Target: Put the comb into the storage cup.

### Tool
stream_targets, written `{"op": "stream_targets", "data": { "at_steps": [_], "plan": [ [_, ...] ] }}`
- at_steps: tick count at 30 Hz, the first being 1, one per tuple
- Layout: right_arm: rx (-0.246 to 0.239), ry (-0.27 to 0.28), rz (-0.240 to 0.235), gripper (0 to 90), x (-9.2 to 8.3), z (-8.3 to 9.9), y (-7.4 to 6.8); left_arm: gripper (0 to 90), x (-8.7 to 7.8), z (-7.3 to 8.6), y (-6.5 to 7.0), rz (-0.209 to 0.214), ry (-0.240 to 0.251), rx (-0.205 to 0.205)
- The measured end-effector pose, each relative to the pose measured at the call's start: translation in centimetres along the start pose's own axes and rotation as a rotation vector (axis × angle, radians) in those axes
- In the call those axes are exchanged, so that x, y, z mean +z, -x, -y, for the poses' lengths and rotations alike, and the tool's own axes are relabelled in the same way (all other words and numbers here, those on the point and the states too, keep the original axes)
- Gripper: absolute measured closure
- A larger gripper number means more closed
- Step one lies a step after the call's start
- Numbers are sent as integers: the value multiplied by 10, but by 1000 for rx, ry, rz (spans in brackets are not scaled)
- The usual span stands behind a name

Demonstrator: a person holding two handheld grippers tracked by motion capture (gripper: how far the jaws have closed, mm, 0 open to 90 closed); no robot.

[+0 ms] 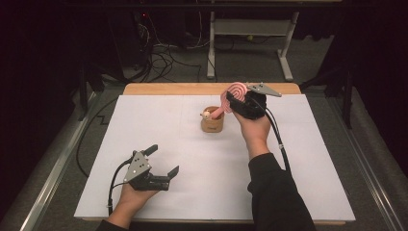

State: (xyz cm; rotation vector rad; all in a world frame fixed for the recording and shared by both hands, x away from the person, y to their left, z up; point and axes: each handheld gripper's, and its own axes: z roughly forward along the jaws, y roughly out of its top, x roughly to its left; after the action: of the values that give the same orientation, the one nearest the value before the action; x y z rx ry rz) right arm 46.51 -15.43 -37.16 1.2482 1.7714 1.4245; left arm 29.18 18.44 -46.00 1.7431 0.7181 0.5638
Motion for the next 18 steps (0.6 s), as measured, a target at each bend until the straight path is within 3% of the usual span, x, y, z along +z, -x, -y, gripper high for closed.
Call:
{"op": "stream_targets", "data": {
  "at_steps": [18],
  "plan": [
    [24, -15, 5, 406, -1, 5, 7, 0, 0, 0, 0, 1, -2, 3]
  ]
}}
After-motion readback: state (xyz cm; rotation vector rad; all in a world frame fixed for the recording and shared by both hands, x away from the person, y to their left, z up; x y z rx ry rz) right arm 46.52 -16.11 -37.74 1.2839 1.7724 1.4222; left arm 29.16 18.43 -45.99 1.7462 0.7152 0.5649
